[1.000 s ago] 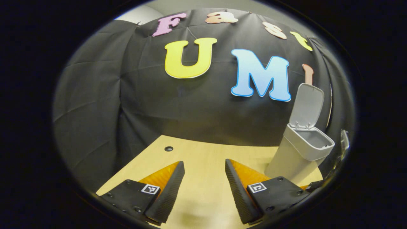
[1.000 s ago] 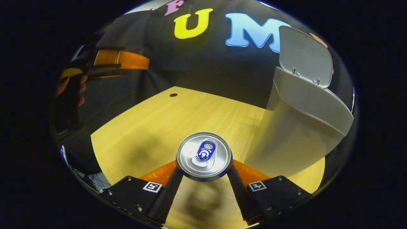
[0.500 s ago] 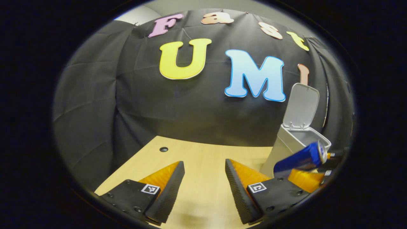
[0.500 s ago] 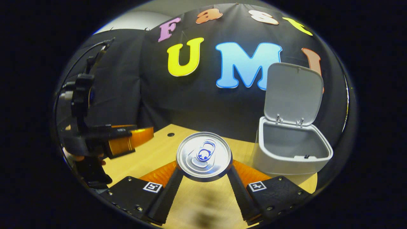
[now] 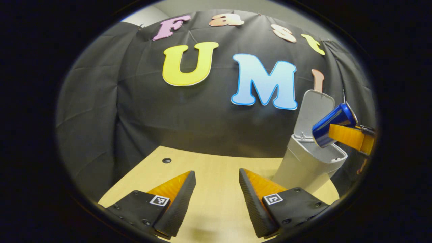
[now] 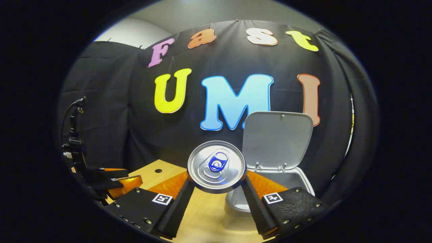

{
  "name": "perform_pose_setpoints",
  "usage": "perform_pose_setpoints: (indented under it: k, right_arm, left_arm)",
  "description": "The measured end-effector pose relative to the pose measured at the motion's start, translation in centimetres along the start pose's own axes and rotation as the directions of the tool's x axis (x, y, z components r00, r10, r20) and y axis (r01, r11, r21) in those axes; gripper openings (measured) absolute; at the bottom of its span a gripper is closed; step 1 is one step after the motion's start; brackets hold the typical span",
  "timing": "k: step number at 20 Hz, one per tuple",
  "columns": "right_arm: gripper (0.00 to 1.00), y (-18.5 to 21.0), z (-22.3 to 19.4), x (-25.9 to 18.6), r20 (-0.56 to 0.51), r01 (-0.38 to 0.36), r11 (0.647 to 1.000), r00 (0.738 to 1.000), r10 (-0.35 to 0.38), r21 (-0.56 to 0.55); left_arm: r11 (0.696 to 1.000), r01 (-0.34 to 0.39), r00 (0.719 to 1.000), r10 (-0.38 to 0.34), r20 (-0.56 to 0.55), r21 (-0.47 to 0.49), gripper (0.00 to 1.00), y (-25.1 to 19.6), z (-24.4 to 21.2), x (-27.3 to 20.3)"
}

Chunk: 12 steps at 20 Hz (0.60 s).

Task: Press the lid of the desktop garbage bin to open it, pick up the crumpled paper on the desktop and throw it into the bin, then pick up the pop can on the desktop and drop it into the bin, and finally close the garbage bin lid.

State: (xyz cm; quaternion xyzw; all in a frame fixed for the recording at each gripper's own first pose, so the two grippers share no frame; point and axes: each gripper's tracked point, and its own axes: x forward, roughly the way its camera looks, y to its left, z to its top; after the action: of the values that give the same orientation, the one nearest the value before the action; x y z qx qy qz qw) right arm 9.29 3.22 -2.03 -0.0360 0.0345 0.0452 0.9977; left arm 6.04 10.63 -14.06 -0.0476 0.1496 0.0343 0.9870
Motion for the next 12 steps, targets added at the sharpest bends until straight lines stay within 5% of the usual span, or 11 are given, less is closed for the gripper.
perform_pose_setpoints:
  k: [5,12]
  right_arm:
    - [0.83,-5.4,-0.4,-0.1,-0.007,0.119,0.993,0.993,-0.119,0.009]
    - [0.83,-9.2,-3.9,0.5,-0.084,0.193,0.981,0.978,-0.191,0.007]
  left_arm:
    - [1.0,0.003,1.0,-0.003,-0.006,-0.006,0.86,-0.4,-0.2,0.4]
    - [1.0,-0.004,1.0,0.004,-0.015,0.009,0.87,-0.4,-0.7,0.7]
